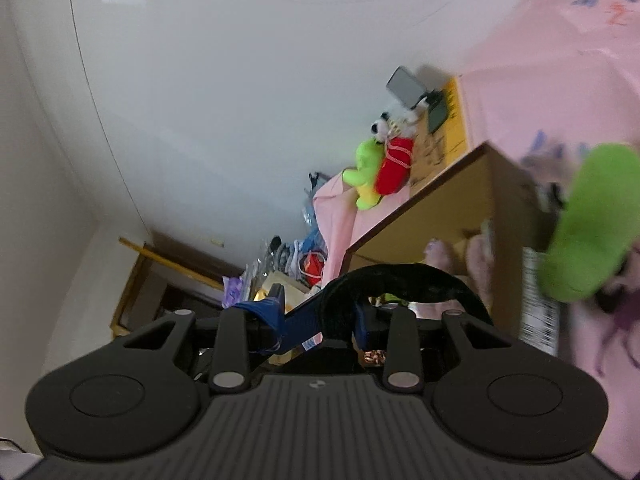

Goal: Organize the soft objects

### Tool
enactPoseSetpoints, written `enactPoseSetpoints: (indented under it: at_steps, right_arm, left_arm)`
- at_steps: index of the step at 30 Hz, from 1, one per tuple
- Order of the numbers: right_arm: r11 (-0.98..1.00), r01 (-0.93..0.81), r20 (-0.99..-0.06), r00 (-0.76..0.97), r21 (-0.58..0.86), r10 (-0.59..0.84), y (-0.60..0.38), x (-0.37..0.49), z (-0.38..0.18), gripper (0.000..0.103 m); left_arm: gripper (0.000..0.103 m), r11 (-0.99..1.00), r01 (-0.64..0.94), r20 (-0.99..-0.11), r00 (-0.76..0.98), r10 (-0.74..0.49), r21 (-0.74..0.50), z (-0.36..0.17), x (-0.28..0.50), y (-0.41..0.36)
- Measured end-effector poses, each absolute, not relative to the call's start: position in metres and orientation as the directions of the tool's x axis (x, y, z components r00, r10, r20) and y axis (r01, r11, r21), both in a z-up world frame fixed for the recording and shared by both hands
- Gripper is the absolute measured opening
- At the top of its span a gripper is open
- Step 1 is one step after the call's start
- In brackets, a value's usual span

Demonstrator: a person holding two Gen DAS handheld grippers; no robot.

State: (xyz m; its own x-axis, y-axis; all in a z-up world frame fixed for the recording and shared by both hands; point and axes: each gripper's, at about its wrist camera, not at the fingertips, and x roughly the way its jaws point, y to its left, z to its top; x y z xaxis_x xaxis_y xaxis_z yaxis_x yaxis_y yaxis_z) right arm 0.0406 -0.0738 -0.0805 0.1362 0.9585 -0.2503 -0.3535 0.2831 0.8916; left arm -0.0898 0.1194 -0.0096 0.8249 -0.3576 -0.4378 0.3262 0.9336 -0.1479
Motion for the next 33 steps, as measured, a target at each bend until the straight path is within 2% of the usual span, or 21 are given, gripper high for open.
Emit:
enactPoseSetpoints:
  at_steps: [13,18,21,33]
  right_arm:
    - [0.405,-0.348,-0.401,0.087,0.846,0.912,0.047,0.037,-0.110,0.021]
    - [0.543,-0.330,-0.537,0.119,0.772,0.835,0.060,0.038,-0.126,0.021]
    - [0.609,-0.312,-0.606,0.117,0.730,0.787,0.060,0.039,-0.137,0.021]
    - [0.686,-0.227,-0.636,0.259,0.691,0.727,0.006,0.027,-0.123,0.022]
  left_arm:
    - [0.037,0.986,0.071,-0.584,0.798,-0.148,-0.153,-0.050,-0.103,0.212]
    - [0.038,0.990,0.010,-0.628,0.772,-0.098,-0.142,-0.063,-0.109,0.231]
    - [0.047,0.990,0.002,-0.630,0.772,-0.091,-0.140,-0.066,-0.111,0.237]
    - [0.052,0.990,0.030,-0.653,0.749,-0.115,-0.140,-0.071,-0.102,0.231]
